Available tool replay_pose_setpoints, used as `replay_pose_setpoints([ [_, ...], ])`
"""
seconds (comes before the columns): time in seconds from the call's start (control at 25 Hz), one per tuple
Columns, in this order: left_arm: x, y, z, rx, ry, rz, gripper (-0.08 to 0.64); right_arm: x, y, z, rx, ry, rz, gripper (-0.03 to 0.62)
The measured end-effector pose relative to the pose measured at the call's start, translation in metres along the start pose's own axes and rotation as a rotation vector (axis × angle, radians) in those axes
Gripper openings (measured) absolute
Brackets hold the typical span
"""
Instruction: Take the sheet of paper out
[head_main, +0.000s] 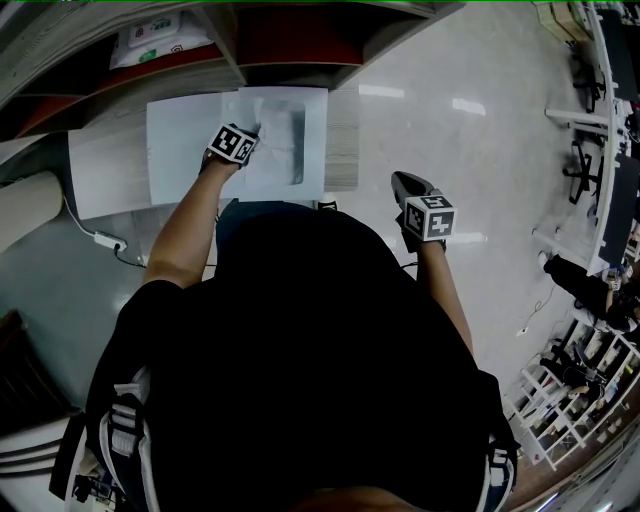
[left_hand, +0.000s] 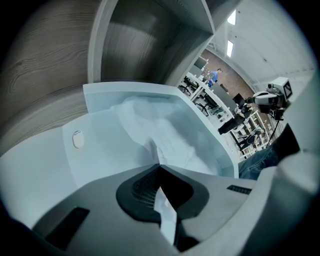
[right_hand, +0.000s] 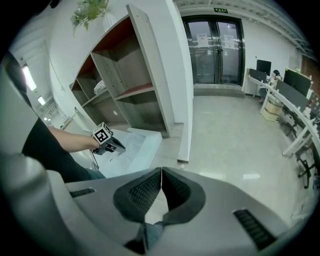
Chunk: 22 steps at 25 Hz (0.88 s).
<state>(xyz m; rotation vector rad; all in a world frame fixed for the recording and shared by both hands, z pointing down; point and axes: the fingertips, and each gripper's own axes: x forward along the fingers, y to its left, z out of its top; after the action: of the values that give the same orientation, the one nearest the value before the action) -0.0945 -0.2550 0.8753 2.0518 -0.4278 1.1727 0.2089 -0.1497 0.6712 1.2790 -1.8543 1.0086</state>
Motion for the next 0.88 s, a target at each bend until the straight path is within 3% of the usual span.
replay_pose_setpoints([
  [0.44,-0.023,0.005,-0.009,-0.044,-0.022,0.003,0.021,0.008,0.004,0.011,-0.023,-0.014,0.032,0.014],
  [0.88,-0.055,0.018,-0.029,-0.101,-0.058,0.055,0.021,0.017,0.013,0.022,-0.069,-0.018,0.08,0.014],
])
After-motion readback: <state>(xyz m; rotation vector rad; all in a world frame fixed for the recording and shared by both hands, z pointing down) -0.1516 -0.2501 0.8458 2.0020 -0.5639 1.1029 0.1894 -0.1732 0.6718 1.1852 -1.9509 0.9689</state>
